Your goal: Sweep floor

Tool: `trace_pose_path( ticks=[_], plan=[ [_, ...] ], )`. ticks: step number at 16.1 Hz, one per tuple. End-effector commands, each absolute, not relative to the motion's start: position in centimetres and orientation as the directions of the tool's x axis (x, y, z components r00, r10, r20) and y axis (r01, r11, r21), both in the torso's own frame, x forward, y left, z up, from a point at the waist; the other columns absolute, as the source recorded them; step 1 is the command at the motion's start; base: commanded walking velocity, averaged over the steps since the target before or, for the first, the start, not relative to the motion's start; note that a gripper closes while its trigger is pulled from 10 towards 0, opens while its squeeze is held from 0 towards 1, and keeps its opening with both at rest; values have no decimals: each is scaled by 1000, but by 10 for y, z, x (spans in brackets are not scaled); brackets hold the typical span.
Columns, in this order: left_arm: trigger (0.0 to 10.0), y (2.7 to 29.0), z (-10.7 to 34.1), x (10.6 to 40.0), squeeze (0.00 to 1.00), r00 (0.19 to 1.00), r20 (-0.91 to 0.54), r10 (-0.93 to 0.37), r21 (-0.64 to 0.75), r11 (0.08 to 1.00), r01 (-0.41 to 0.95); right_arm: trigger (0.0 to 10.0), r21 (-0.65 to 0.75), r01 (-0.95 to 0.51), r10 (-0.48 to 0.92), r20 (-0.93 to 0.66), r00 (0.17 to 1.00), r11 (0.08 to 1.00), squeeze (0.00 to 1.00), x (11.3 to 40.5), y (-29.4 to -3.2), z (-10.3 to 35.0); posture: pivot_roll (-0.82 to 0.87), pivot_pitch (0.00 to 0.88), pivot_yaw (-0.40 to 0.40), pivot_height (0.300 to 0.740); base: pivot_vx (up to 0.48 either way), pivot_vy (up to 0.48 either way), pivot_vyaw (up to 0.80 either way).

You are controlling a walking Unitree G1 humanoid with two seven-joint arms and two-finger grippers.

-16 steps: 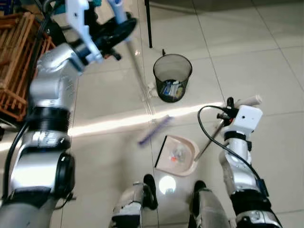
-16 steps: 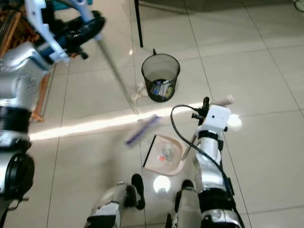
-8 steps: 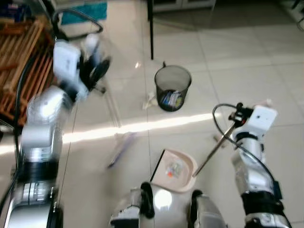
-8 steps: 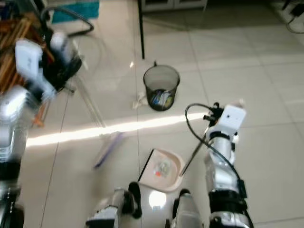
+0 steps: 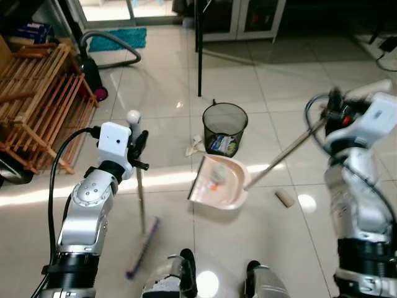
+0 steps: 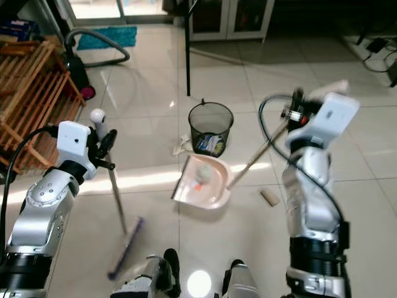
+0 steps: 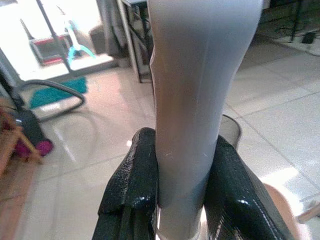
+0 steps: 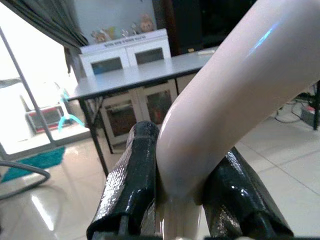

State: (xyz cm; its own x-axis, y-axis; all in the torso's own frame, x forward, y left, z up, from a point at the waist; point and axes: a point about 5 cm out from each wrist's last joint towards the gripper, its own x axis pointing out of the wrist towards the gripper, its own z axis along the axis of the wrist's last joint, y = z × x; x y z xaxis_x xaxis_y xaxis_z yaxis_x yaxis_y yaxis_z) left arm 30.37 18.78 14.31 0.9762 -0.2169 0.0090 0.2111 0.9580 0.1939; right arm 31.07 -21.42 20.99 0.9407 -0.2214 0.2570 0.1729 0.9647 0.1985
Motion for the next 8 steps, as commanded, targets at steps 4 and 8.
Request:
trace_pose_path(
  ticks=[4, 8],
  plan=[
    [10000, 190, 156, 299, 0, 978, 77, -194, 233, 957, 171, 10000, 223, 86, -162, 350, 923, 971, 0, 313, -208, 258, 16, 102, 55, 740, 0, 0, 0],
    [10000, 181, 155, 299, 0, 982, 93, -164, 213, 967, 142, 10000, 256, 98, -190, 366, 911, 962, 0, 323, -207, 280, 16, 85, 49, 740, 207, 0, 0]
  ],
)
